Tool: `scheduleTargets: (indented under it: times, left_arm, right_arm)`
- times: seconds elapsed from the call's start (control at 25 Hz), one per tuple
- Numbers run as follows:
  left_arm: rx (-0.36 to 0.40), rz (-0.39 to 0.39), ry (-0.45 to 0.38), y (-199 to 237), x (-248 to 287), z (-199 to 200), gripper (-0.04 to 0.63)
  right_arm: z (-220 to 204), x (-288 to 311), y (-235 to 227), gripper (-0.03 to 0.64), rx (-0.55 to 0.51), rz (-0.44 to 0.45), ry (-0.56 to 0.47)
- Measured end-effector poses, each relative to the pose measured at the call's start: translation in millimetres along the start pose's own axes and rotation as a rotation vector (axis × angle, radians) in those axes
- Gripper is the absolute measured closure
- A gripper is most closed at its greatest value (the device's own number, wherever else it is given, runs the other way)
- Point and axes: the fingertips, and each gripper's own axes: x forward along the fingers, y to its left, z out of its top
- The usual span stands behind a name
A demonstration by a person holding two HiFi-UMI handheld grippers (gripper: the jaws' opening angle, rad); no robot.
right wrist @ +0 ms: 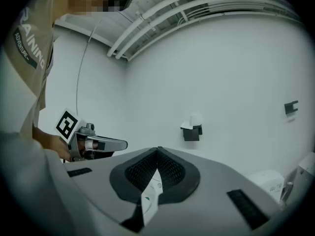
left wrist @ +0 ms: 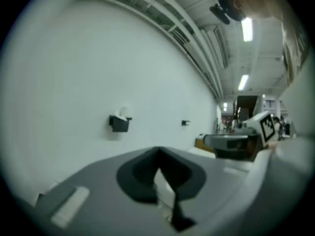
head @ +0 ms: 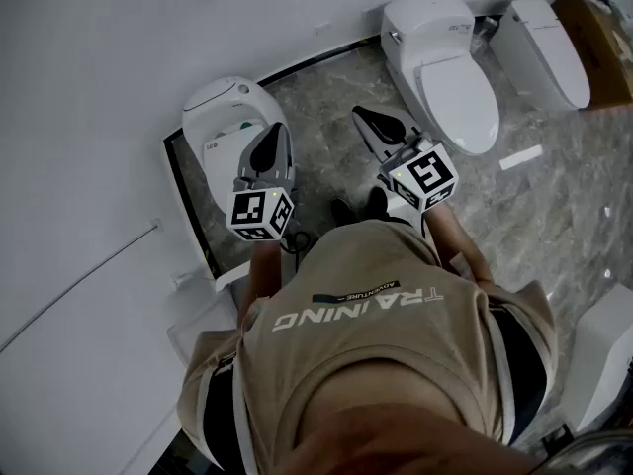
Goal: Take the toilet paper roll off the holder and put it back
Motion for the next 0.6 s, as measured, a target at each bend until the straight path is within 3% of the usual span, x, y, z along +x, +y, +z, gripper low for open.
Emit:
scheduleTargets:
  times: [0.6]
  left_arm:
    - [0.002,0.027,-0.055,9,-19,4,0.595]
  right_arm:
    - [17,9,13,0.604,-0.027,0.001,-0.02]
